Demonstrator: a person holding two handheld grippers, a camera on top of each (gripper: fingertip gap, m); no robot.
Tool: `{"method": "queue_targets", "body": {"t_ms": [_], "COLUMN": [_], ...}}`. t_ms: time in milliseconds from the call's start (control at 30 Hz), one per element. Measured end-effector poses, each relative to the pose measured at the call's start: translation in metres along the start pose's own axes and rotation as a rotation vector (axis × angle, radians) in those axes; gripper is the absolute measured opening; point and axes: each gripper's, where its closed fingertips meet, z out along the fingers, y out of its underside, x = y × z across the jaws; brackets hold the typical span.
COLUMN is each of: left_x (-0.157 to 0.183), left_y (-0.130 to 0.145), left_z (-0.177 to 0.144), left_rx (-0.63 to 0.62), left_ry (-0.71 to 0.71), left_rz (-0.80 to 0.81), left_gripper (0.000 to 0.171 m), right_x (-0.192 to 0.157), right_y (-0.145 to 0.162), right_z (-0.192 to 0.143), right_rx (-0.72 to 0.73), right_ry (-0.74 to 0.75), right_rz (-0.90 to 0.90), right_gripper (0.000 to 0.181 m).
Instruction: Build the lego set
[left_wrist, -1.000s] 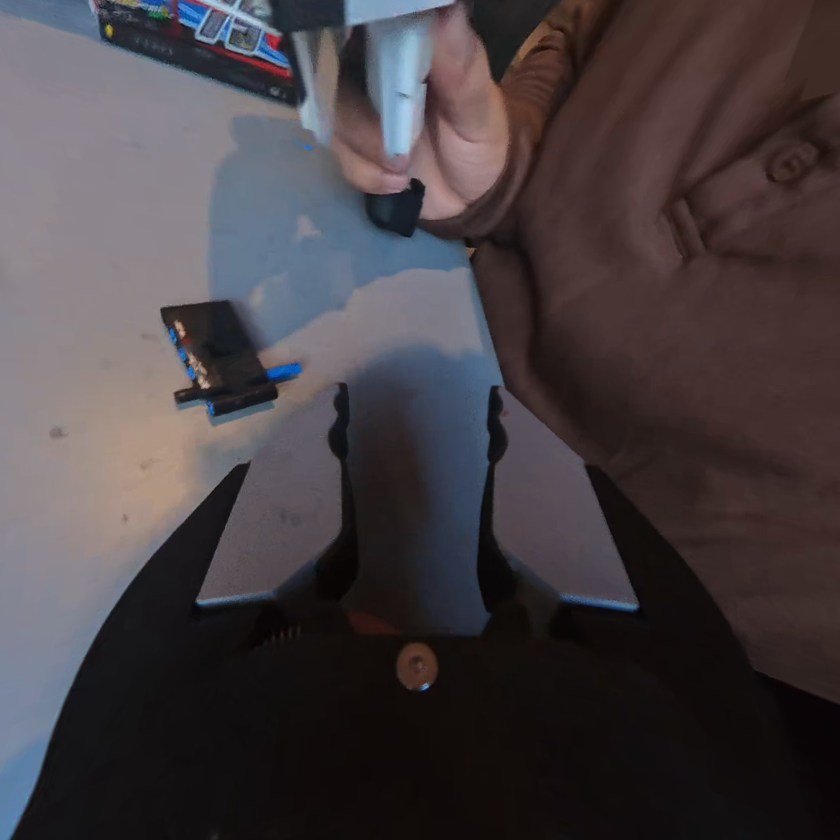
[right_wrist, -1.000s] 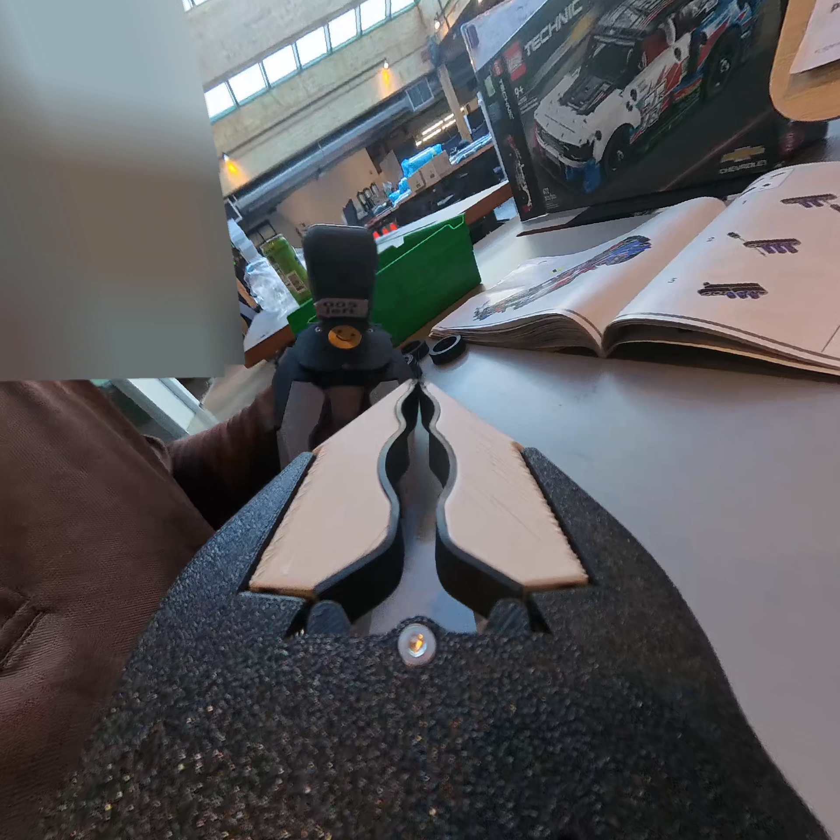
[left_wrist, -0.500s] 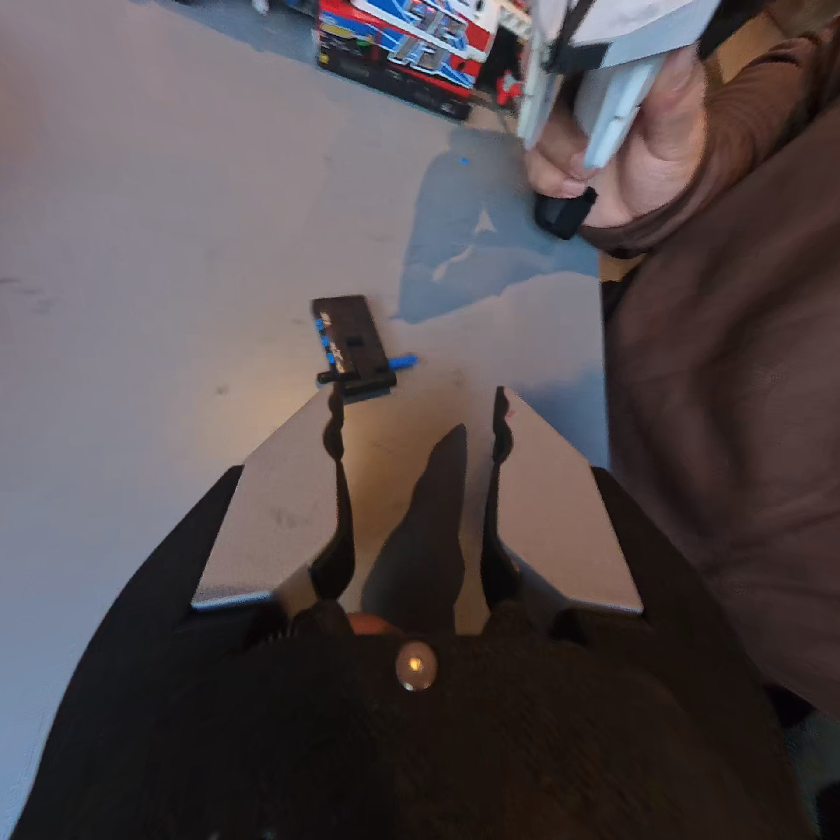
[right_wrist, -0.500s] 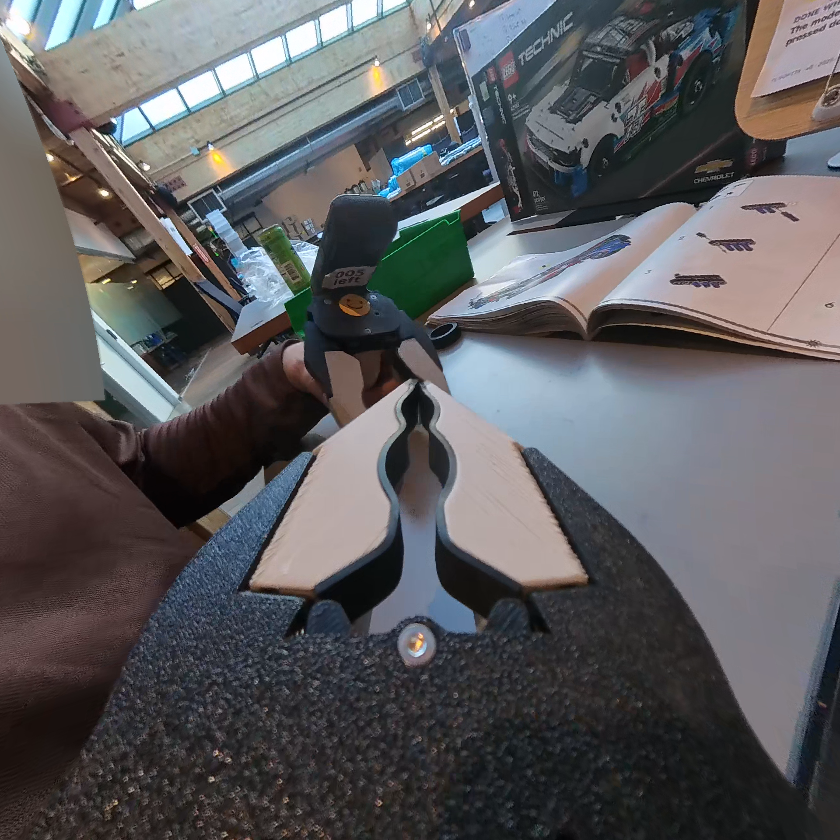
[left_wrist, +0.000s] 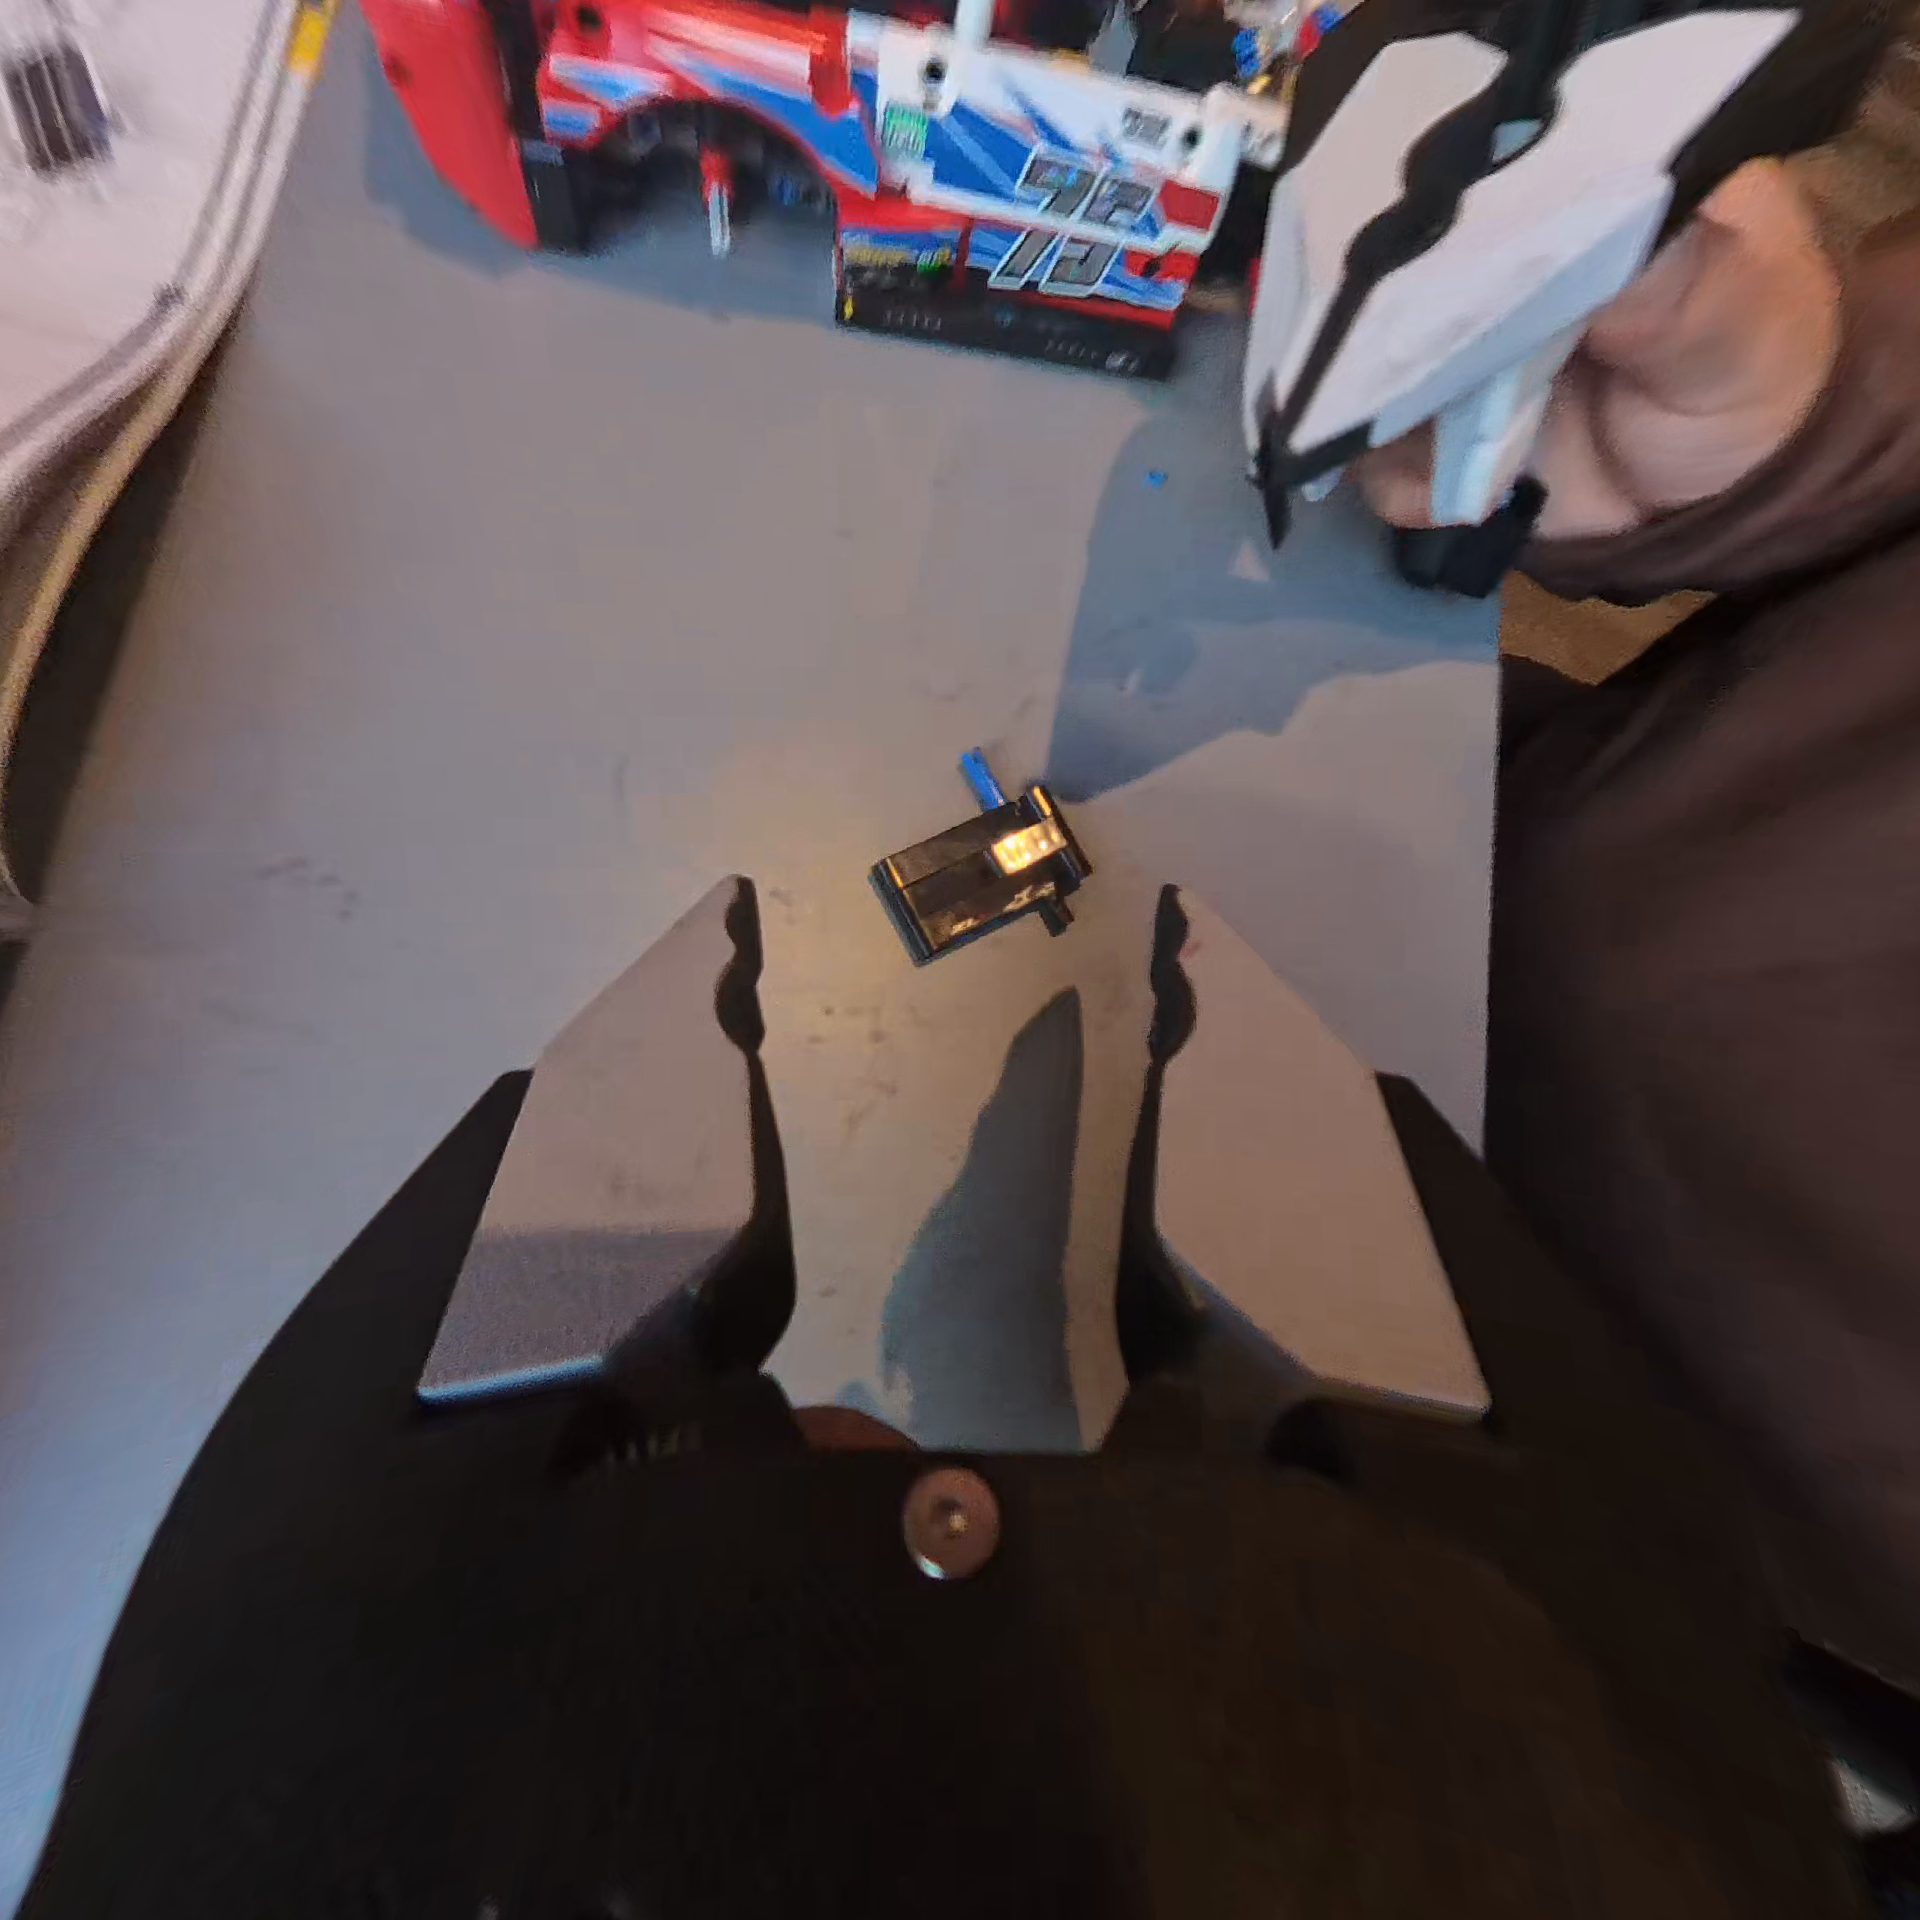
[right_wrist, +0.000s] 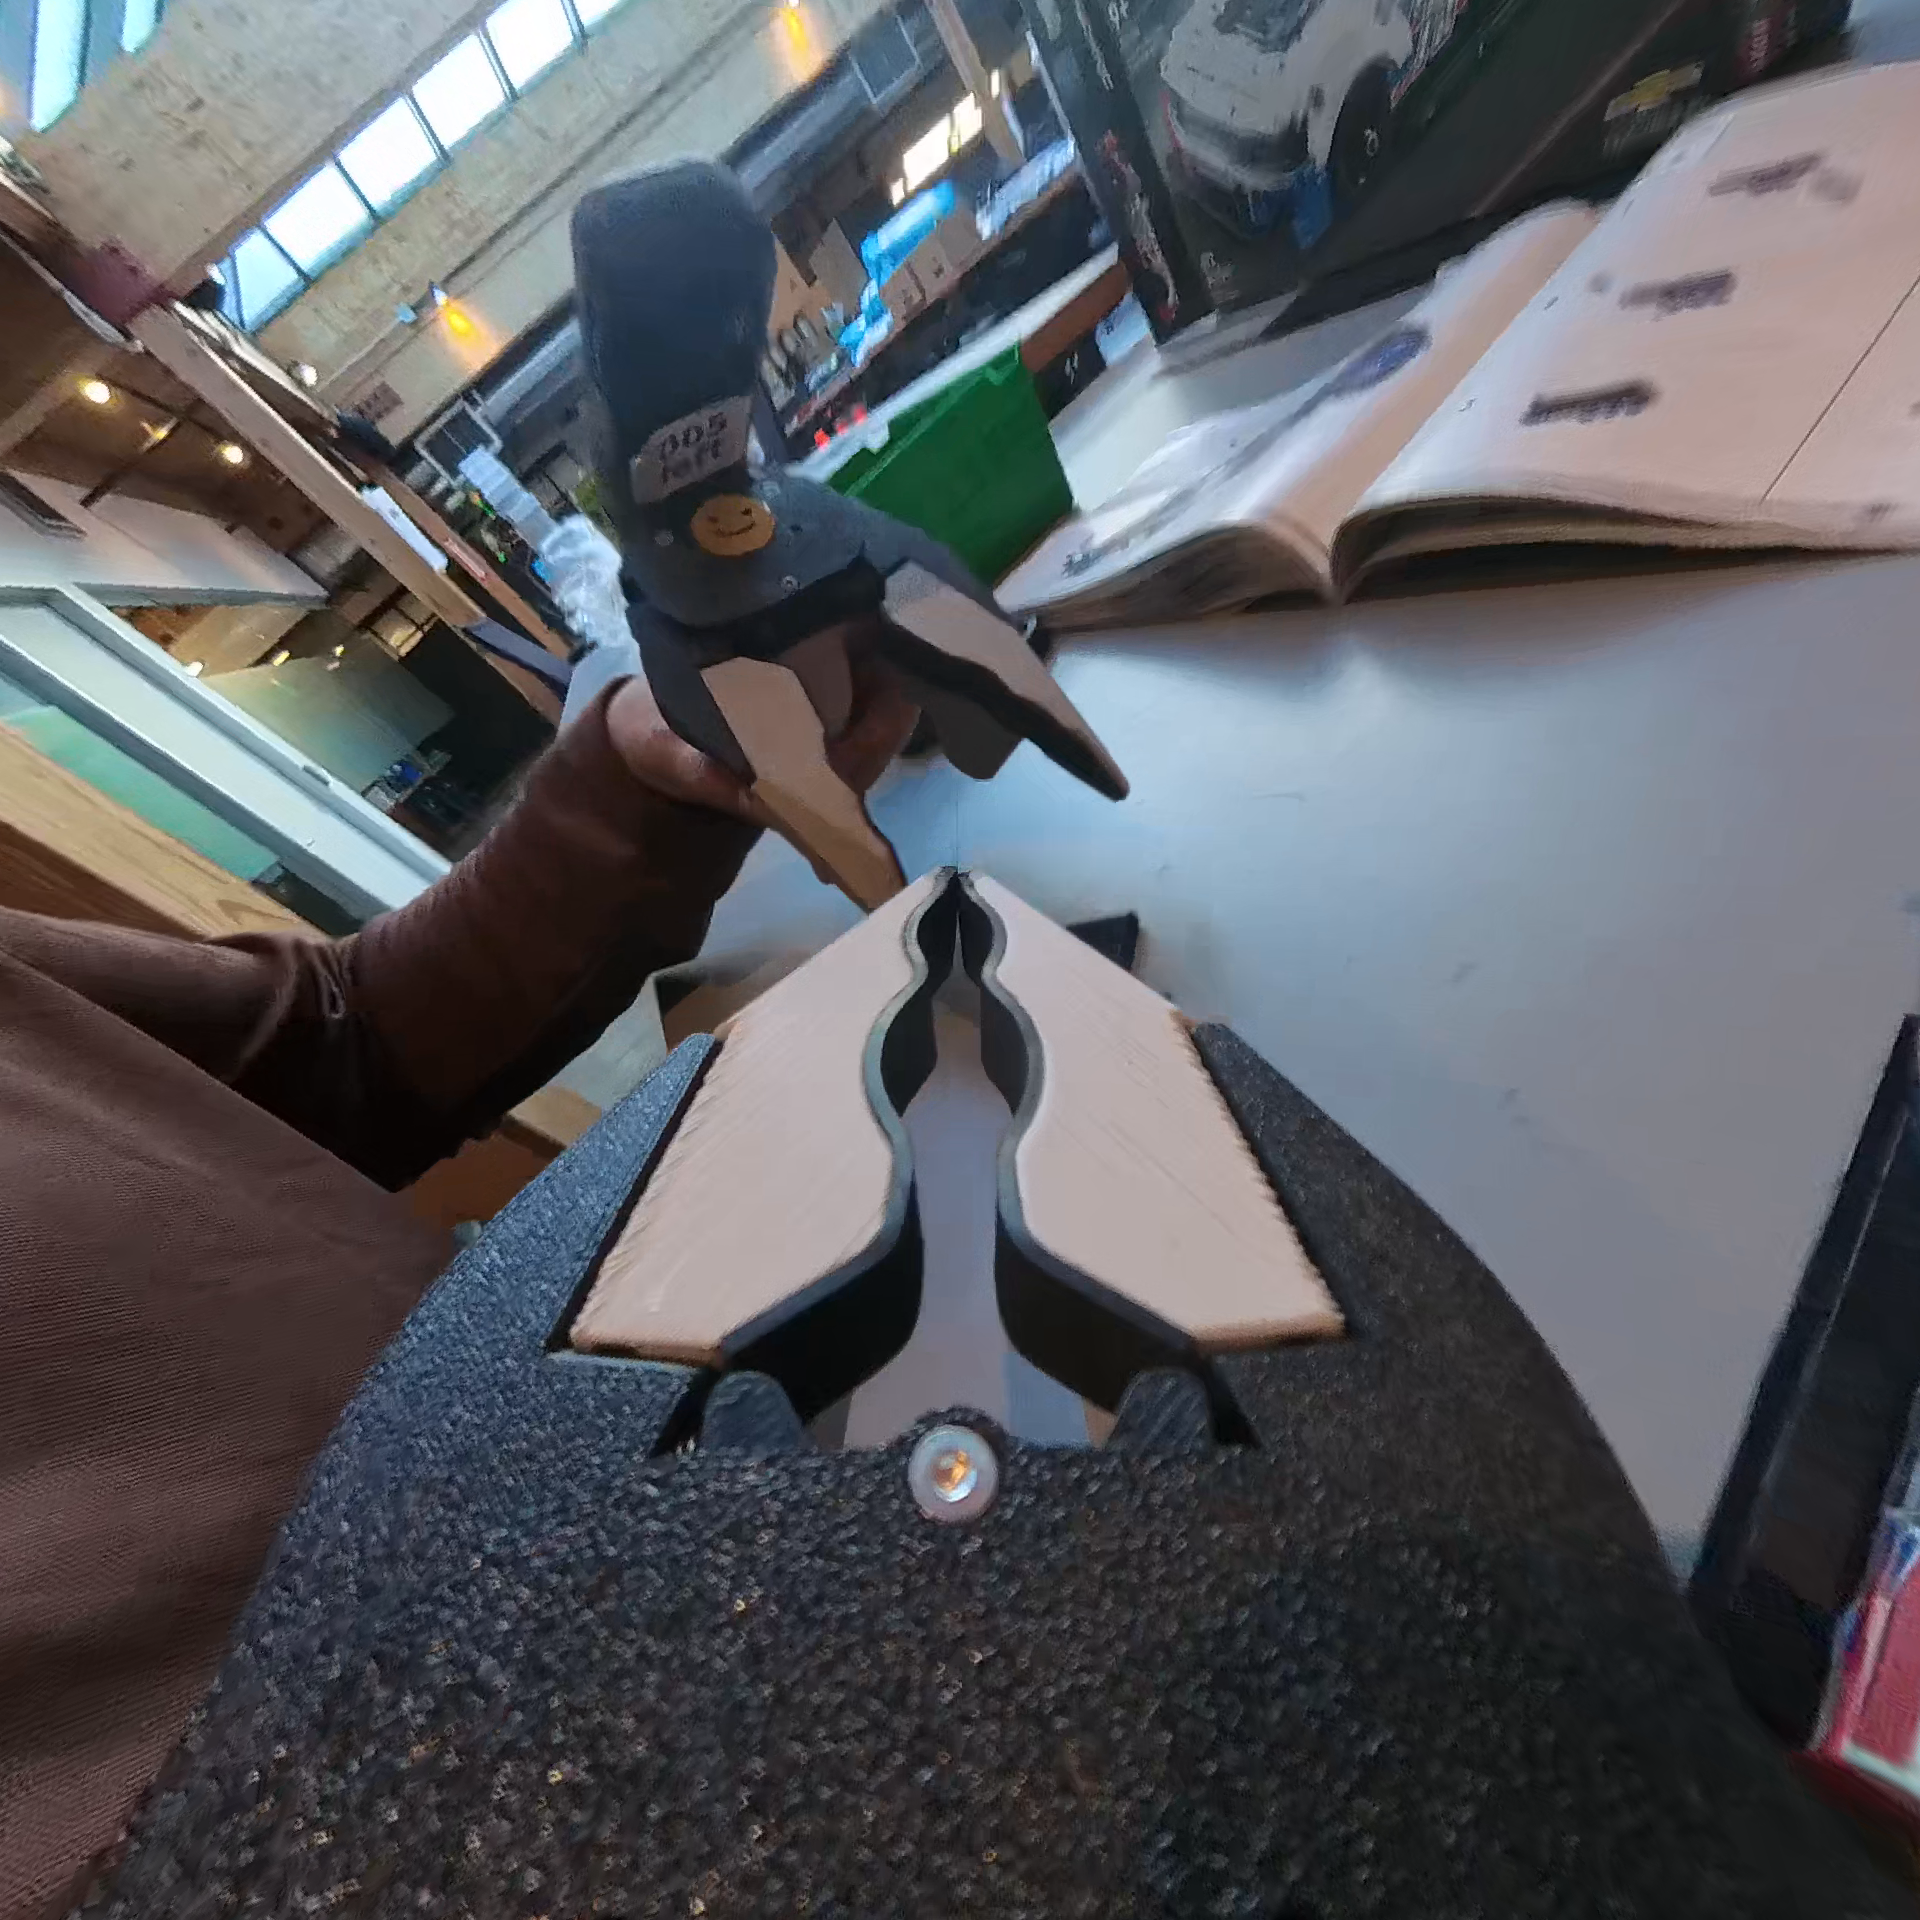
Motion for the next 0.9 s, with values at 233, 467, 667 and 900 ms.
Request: {"method": "queue_targets", "body": {"t_ms": [233, 467, 667, 900], "left_x": [0.01, 0.009, 0.026, 0.036], "left_y": [0.015, 0.017, 0.02, 0.016], "left_z": [0.032, 0.034, 0.034, 0.012], "left_rx": [-0.045, -0.046, 0.028, 0.089], "left_ry": [-0.208, -0.297, -0.153, -0.046], "left_rz": [-0.048, 0.025, 0.061, 0.128], "left_gripper": [0.07, 0.048, 0.052, 0.053], "right_x": [0.007, 0.015, 0.014, 0.001], "right_y": [0.019, 0.033, 0.047, 0.052], "right_z": [0.009, 0.019, 0.029, 0.032], "right_rx": [-0.127, -0.247, -0.361, -0.389], "right_ry": [-0.003, -0.001, -0.015, -0.106], "right_rz": [0.103, 0.158, 0.163, 0.189], "right_gripper": [0.0, 0.0, 0.0, 0.0]}}
